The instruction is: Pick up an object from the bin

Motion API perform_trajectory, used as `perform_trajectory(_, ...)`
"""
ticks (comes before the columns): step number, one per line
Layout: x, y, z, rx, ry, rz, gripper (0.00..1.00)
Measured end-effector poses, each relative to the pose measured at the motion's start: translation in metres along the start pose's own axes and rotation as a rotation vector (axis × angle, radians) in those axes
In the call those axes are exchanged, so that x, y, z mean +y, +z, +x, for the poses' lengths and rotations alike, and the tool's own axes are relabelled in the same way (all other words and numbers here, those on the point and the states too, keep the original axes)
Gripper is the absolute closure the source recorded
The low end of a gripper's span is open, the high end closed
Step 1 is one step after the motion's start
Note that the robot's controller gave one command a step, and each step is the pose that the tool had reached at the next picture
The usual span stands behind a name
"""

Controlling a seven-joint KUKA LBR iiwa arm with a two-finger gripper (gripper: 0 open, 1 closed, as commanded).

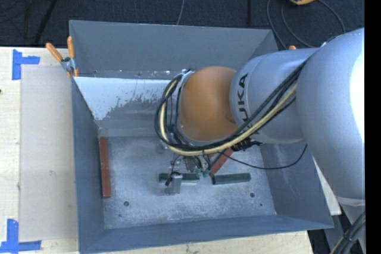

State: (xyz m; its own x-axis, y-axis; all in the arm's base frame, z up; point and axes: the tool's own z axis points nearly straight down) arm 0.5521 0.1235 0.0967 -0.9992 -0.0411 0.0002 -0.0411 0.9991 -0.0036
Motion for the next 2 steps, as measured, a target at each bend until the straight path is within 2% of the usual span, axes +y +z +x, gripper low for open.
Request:
perform_trajectory(1, -0.0510, 0.0183, -0.0010, 0.002, -0.095, -0.004, 1.00)
perform_trajectory(2, -0.0510, 0.0183, -0.0010, 0.002, -0.094, -0.004, 1.00)
